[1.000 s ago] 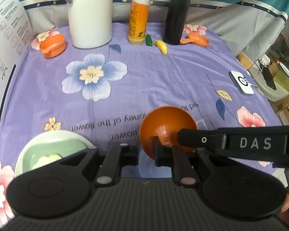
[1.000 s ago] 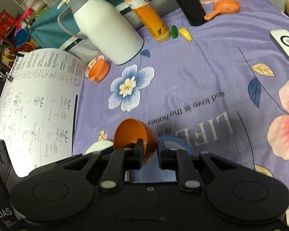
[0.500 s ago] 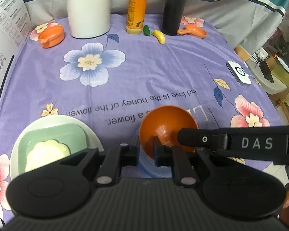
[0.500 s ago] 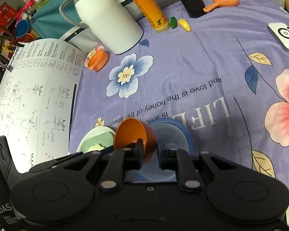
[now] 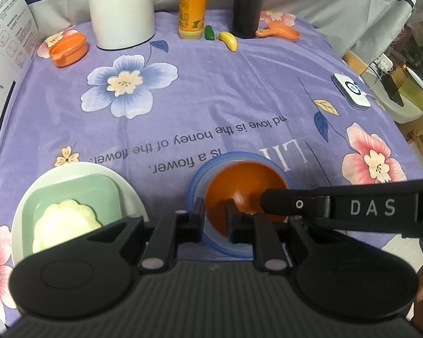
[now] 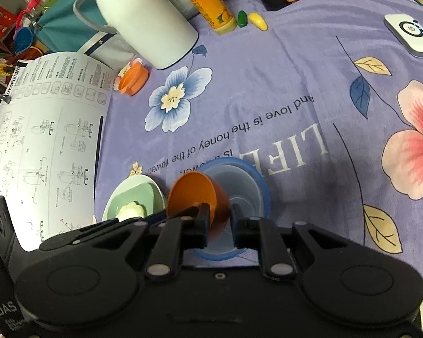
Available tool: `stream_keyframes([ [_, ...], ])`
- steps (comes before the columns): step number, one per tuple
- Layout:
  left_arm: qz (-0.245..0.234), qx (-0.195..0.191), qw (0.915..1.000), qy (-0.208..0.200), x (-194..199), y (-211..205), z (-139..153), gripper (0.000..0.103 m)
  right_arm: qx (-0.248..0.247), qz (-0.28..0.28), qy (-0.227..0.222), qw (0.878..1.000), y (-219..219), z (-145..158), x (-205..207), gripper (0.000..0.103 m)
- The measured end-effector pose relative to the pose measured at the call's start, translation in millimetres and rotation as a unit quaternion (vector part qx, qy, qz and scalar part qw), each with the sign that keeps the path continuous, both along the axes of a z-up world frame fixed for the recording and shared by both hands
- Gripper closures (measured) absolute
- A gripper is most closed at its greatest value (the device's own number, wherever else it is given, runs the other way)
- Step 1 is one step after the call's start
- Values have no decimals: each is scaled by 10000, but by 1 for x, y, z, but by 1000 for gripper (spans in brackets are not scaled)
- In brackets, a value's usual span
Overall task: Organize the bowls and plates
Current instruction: 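Carry the orange bowl, lower it into the clear bowl, open right tool, then grasp the rim of the nested blue bowl with the right tool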
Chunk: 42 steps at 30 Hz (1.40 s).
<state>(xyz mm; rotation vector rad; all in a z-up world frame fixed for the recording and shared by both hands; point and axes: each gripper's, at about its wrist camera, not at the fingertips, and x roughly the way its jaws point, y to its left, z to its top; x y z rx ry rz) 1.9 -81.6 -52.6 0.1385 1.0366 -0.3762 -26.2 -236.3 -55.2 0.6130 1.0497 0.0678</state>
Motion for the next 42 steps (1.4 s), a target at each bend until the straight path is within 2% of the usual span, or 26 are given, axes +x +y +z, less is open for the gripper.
stream_keyframes([
  [2,63,14,10000,-50,0,2,2,69,47,-30,22,10000,-1,-1,1,81],
  [3,133,46,9998,-115,1,3,4,64,45,-64,7,10000,-2,-1,1,79],
  [5,252,62,9994,-216,2,8,9,42,32,-111,-56,9999,-5,2,0,73],
  [6,343,31,9991,-257,3,12,11,37,65,-141,-78,9998,-7,3,0,72],
  [7,417,-9,9987,-279,4,16,13,29,81,-174,-95,9998,-9,4,0,65],
  [8,502,-55,9983,-305,4,20,14,20,69,-233,-110,9996,-12,5,-1,50],
  [9,600,-95,9976,-334,5,26,15,15,37,-298,-131,9995,-14,6,-2,41],
  [10,662,-118,9971,-345,5,30,16,8,8,-364,-162,9992,-16,6,-3,25],
  [11,718,-143,9967,-353,5,34,16,5,3,-422,-189,9989,-19,6,-4,14],
  [14,804,-199,9960,-338,3,43,14,1,71,-525,-119,9985,-25,2,-6,3],
  [16,820,-221,9959,-324,0,46,12,1,101,-607,-23,9981,-27,-2,-7,0],
  [26,743,-310,9961,-349,-14,49,4,0,88,-796,206,9966,-30,-14,-19,0],
  [34,583,-234,9974,-366,-17,40,-3,0,25,-846,322,9959,-29,-21,-19,0],
  [42,513,-336,9977,-282,-12,34,-10,0,-117,-644,281,9975,-24,-22,-9,0],
])
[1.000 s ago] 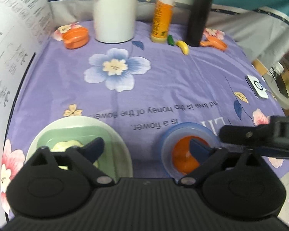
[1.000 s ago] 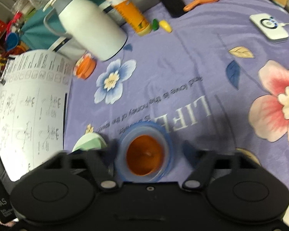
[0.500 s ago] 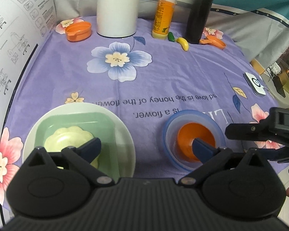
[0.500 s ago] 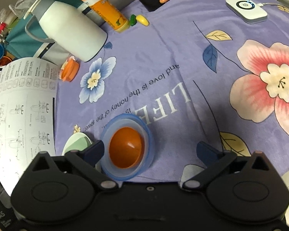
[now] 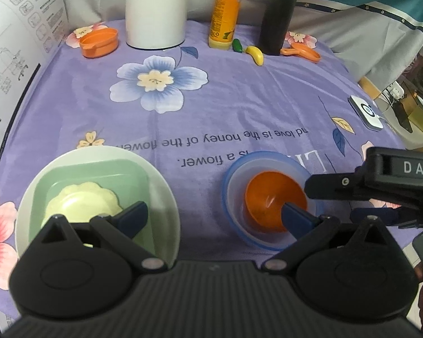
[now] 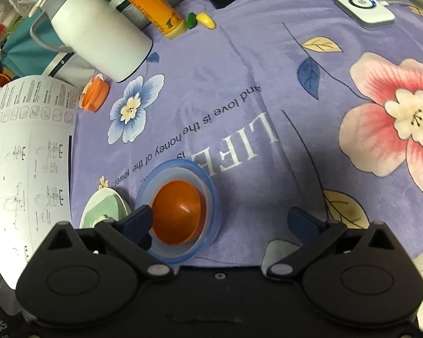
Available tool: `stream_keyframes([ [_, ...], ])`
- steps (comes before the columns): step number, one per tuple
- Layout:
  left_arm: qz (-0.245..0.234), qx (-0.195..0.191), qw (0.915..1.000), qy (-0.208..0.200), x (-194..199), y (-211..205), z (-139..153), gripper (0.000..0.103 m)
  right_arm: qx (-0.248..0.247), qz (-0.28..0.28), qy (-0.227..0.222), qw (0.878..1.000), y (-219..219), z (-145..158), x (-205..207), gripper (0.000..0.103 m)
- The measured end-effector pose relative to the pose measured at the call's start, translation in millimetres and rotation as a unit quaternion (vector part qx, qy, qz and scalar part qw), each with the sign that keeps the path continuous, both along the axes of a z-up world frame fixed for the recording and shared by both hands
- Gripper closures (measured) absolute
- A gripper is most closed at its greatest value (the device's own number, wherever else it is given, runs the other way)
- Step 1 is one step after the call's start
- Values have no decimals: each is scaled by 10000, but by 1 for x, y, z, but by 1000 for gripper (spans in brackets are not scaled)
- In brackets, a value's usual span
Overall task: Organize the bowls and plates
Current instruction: 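Grasp the rim of the nested blue bowl with the right tool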
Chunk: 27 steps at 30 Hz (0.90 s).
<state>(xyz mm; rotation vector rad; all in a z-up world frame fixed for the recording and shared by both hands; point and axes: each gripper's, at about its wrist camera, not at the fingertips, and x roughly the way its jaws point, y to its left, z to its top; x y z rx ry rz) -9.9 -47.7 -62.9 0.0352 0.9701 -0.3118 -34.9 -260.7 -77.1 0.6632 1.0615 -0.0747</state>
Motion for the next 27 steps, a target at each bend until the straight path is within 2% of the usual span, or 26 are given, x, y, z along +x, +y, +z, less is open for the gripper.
stream_keyframes([
  [4,-81,31,10000,35,4,-6,-3,2,-77,64,3,10000,1,-2,7,5],
  [7,-201,42,9998,36,6,-12,-4,8,-107,126,-2,9999,3,-3,13,13],
  [8,-242,45,9997,40,7,-13,-4,13,-100,137,-10,9999,3,-4,15,21],
  [9,-288,28,9996,45,7,-15,-5,16,-77,147,1,9999,3,-6,16,25],
  [11,-385,-38,9992,121,9,-17,-9,31,7,160,72,9998,3,-11,19,36],
  [12,-412,-74,9989,189,11,-18,-11,34,48,191,90,9998,4,-13,20,39],
  [14,-419,-111,9986,291,13,-18,-16,47,102,288,128,9995,6,-17,22,55],
  [16,-414,-158,9982,394,15,-19,-20,54,133,362,133,9992,10,-18,25,64],
  [20,-403,-257,9975,519,18,-18,-26,65,50,470,69,9989,15,-18,28,71],
  [27,-260,-423,9969,602,22,-15,-29,67,-2,441,108,9990,16,-20,29,77],
])
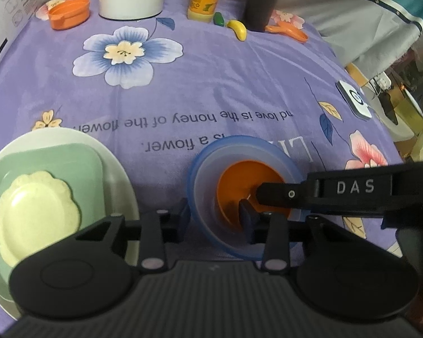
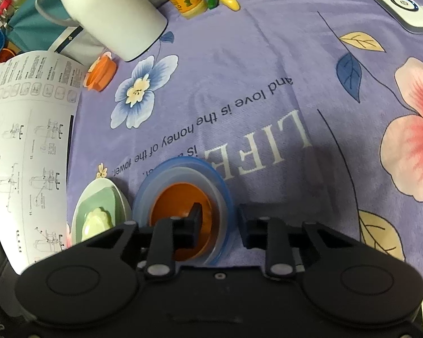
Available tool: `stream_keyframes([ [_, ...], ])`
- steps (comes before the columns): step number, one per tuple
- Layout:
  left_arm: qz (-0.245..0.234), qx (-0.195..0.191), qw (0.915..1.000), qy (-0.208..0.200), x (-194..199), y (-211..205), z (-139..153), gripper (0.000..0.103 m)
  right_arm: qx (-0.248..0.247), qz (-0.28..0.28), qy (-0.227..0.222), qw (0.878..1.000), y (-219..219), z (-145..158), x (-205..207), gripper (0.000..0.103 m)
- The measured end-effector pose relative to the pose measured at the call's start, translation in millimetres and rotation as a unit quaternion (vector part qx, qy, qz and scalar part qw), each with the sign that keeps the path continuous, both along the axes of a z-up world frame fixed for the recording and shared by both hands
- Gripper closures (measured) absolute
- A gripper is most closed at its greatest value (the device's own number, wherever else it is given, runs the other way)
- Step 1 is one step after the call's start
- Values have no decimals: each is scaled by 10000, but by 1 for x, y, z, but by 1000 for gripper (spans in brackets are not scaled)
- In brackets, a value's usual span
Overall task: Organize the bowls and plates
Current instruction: 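Grasp the rim of the nested blue bowl with the right tool, then lift the nested bowls onto the yellow plate and open the right tool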
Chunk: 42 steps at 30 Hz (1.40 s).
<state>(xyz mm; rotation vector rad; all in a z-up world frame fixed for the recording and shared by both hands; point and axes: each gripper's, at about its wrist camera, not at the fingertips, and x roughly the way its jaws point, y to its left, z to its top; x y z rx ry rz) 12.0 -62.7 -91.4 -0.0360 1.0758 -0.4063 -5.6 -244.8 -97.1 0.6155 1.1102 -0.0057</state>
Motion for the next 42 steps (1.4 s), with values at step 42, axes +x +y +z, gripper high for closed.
stream_keyframes([
  [42,1327,5,9898,-520,-3,146,50,67,-227,1331,-87,9908,159,41,69,77],
])
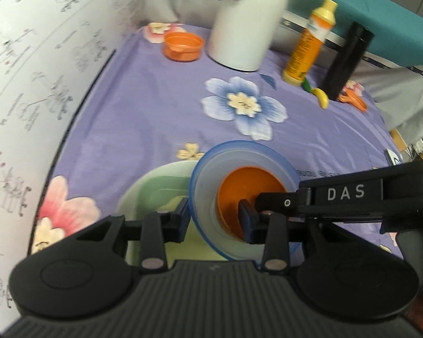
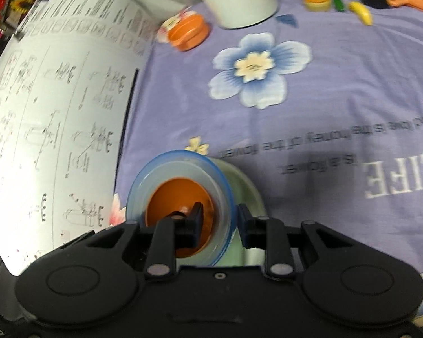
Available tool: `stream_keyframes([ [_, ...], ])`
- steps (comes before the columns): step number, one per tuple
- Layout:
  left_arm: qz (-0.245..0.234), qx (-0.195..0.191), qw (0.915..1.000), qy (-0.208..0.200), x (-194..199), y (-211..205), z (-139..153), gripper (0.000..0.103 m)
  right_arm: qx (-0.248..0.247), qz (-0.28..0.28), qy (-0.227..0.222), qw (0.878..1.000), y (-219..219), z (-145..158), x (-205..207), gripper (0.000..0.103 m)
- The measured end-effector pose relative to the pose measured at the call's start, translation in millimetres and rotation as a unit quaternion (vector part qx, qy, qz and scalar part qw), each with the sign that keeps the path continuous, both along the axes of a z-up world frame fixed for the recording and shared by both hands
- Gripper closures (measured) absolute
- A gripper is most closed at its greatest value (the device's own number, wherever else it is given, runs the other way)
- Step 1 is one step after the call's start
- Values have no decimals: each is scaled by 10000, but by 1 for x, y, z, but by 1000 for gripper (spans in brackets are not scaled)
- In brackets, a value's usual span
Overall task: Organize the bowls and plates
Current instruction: 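Lift the nested bowls onto the yellow plate and open the right tool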
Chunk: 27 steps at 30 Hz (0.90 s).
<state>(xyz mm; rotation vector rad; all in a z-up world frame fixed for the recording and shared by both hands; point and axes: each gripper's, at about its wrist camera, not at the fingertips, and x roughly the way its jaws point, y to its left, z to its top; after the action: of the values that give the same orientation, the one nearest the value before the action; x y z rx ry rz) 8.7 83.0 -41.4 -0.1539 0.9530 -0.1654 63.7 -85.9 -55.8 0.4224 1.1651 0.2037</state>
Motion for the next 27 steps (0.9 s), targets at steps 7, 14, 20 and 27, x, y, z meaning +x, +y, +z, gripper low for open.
stream_keyframes([
  [7,139,36,9998,144,-3,23,-11,67,-61,238,175,9995,27,-9,7,77],
  [14,143,-17,9994,307,-4,28,-25,67,-118,277,389,9988,35,-22,3,77],
  [20,166,-47,9991,394,-2,30,-32,67,-150,282,471,9984,37,-29,5,75],
  [27,282,12,9992,282,-2,33,-32,44,-483,505,135,9975,45,-26,7,73],
])
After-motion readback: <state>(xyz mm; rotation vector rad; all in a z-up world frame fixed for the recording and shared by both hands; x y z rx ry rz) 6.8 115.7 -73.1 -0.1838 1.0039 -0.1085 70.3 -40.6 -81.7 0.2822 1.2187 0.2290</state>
